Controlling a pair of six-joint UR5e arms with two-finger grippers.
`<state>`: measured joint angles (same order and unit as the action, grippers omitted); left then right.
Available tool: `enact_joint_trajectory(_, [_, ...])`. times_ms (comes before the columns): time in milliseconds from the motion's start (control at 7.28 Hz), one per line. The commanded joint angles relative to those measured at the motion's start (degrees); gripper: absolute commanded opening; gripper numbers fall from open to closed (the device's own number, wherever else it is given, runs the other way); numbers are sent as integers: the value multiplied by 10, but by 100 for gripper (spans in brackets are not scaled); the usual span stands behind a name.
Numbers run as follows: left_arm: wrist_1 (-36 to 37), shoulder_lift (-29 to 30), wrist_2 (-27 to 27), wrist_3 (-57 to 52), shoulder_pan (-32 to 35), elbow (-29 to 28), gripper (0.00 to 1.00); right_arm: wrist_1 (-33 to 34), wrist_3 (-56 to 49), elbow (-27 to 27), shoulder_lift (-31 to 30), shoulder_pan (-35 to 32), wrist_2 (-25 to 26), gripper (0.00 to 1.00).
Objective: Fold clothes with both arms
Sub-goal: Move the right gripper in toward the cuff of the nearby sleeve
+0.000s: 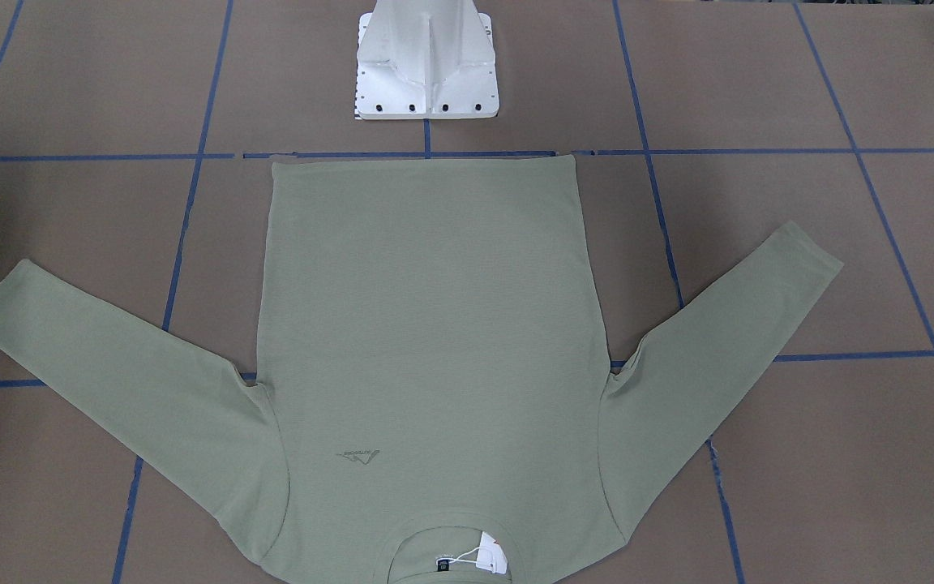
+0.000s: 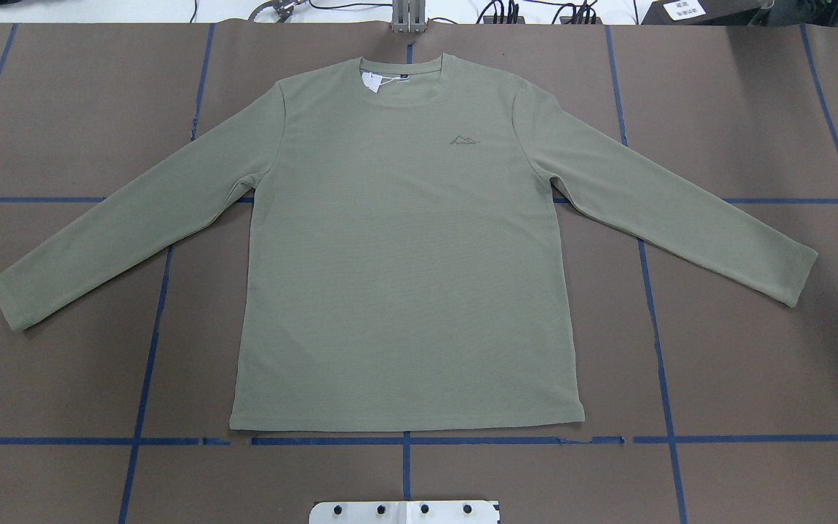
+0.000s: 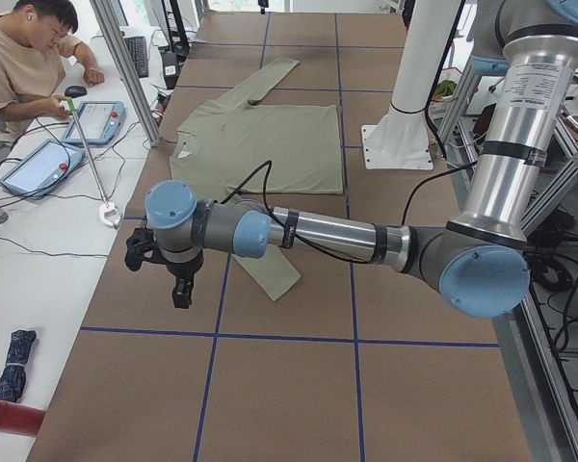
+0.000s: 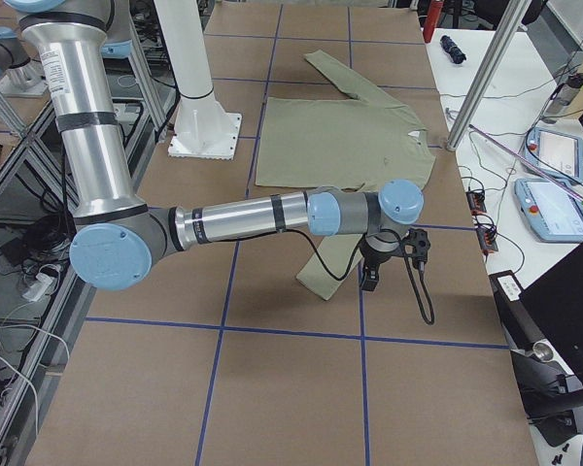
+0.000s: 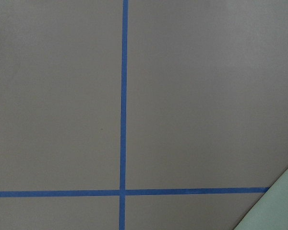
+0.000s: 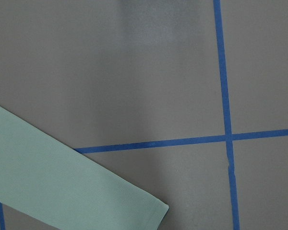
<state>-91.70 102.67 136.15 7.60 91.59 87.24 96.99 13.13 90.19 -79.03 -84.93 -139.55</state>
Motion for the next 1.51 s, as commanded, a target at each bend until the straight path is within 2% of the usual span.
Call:
enact_joint_trajectory(0, [63, -40, -32, -30, -3, 88, 100, 0, -1, 22, -15, 2, 4, 100])
enact_joint_trajectory(275, [58, -47, -33, -33, -4, 92, 100, -1, 2, 26, -21, 2, 3, 100])
enact_joint_trajectory(412, [51, -48, 1, -31, -6, 100, 100, -28, 0, 30, -24, 2, 2, 100])
enact_joint_trajectory(550, [22, -56, 11, -36, -11, 94, 100, -76, 5, 13, -40, 4, 3, 100])
enact_joint_trajectory(687, [-37, -58, 10, -32, -16, 94, 100, -131, 8, -4, -41, 27, 1, 100])
enact_joint_trajectory(824, [-61, -58, 11, -31, -18, 94, 100, -203, 16, -5, -54, 68, 2, 100])
enact_joint_trajectory(1099, [-100, -57, 17, -33, -40, 95, 100, -308, 150, -26, -71, 134, 29, 100])
enact_joint_trajectory(1236, [-108, -57, 18, -34, -40, 96, 100, -395, 208, -54, -86, 150, 32, 100])
enact_joint_trajectory(1374, [-124, -56, 20, -33, -40, 94, 100, -495, 268, -110, -88, 156, 31, 100])
